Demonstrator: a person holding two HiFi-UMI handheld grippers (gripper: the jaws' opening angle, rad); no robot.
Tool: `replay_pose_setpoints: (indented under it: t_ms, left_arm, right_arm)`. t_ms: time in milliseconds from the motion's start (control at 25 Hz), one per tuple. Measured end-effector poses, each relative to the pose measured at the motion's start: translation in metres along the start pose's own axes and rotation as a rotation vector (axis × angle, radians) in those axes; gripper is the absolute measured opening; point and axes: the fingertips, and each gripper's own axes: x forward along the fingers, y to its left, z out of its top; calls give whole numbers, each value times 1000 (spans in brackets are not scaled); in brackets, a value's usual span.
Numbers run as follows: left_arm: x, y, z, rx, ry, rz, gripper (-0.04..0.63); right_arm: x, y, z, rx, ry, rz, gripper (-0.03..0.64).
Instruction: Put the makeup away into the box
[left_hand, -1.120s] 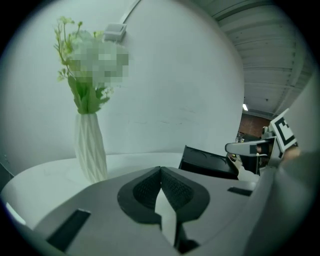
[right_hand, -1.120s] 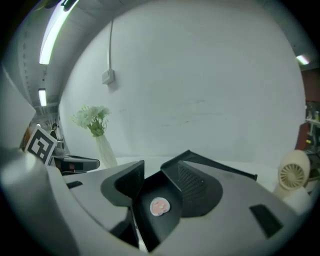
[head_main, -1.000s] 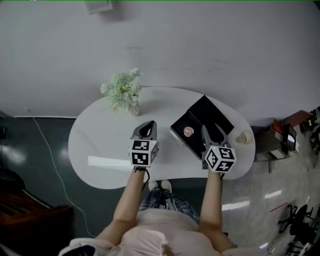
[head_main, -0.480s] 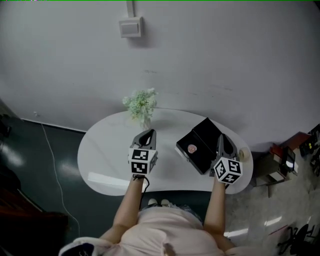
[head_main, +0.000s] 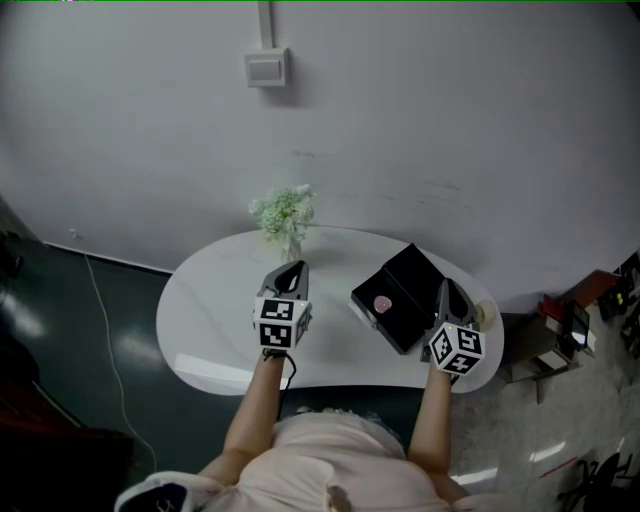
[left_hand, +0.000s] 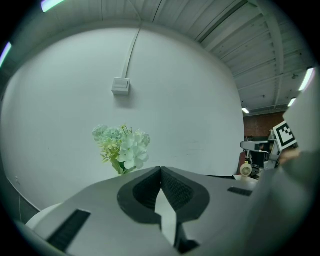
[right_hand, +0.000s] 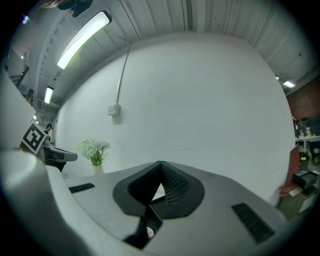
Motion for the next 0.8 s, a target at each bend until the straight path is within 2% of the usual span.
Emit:
replay_pose_setpoints:
  t_ms: [800]
  left_arm:
    - [-4,11,-4,-15,12,24,26]
  right_arm:
    - [-2,-2,-12,-13,53,-14,17]
